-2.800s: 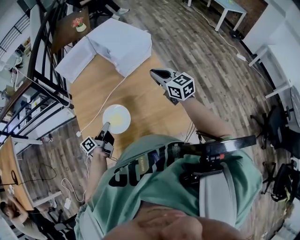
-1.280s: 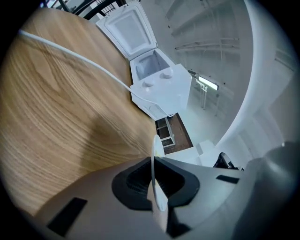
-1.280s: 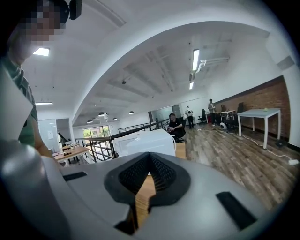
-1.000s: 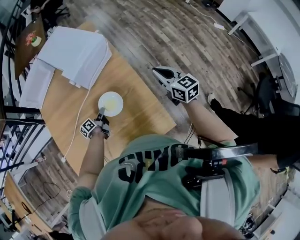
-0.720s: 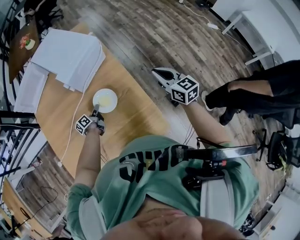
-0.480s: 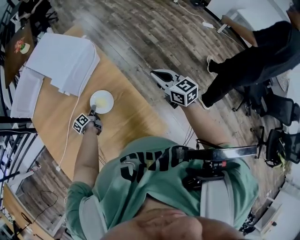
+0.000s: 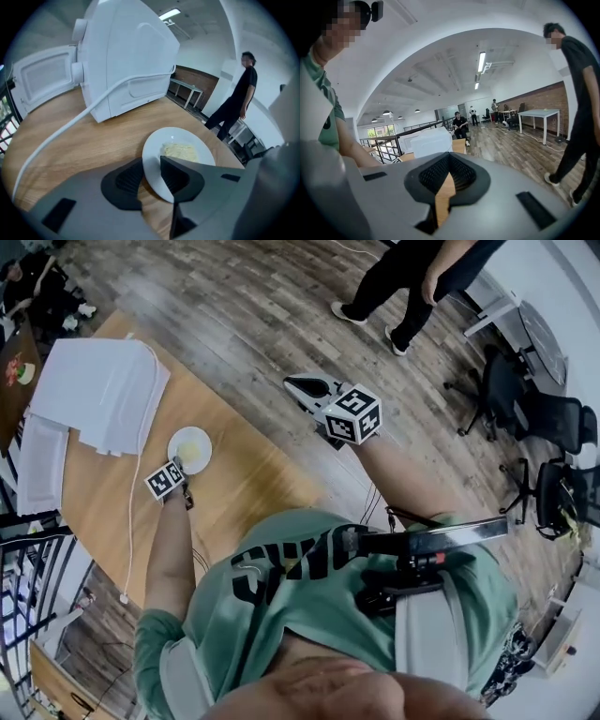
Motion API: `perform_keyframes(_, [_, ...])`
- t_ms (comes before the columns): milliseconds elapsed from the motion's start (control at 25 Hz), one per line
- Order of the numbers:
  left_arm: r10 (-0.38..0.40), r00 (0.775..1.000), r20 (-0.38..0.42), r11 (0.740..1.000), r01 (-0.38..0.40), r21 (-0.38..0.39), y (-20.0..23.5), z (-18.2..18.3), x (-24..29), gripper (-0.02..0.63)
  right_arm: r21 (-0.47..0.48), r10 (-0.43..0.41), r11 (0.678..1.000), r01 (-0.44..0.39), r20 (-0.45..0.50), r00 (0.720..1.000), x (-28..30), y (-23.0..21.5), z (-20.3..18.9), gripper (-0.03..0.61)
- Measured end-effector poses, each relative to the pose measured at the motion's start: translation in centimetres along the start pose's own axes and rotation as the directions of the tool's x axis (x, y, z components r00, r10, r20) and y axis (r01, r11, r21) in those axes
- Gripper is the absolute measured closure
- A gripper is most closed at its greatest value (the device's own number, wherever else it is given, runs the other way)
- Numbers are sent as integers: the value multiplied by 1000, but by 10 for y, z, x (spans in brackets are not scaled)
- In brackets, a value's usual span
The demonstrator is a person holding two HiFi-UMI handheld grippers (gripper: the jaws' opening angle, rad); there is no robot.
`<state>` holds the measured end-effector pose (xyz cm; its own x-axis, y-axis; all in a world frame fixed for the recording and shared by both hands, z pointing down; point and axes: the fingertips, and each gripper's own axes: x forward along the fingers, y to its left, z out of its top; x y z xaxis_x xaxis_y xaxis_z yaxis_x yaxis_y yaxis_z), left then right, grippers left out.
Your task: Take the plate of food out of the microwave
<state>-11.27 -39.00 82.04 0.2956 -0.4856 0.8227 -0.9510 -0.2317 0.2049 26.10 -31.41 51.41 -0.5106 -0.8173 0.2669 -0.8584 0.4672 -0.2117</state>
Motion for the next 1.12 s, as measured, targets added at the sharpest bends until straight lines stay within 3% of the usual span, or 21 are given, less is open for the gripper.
perform_keyframes(80, [6, 1000, 8, 1000, -6, -6, -2, 1, -2, 511, 5, 7, 1000, -7, 8, 1000, -1, -3, 2, 572])
perform_keyframes(160, [-5, 1000, 30, 998, 7, -63, -3, 0, -10, 511, 13, 16, 1000, -16, 17, 1000, -5, -5, 3, 572])
perform_keyframes(320, [-35, 993, 110, 992, 48, -117, -11, 1, -40, 511, 33, 30, 999, -31, 35, 999, -13, -10, 3, 572])
perform_keyframes(480, [-103, 967, 233, 973, 146, -177, -23, -6, -90, 511, 47, 58, 997, -61, 54, 997, -19, -10, 3, 572])
perform_keyframes(680, [-177, 905, 386, 939, 273, -210, -44, -17, -161, 512, 62, 116, 991, -121, 80, 990, -27, -7, 0, 572])
perform_keyframes(760, [-205, 873, 442, 930, 314, -188, -53, -21, -191, 515, 74, 151, 985, -157, 84, 985, -24, -2, -4, 572])
perform_keyframes(920, [-226, 811, 540, 915, 367, -168, -61, -24, -242, 607, 97, 226, 968, -233, 75, 971, -10, 17, -18, 572])
perform_keyframes(1120, [-260, 719, 645, 889, 440, -131, -61, -20, -299, 607, 90, 316, 943, -320, 63, 947, 12, 59, -6, 572])
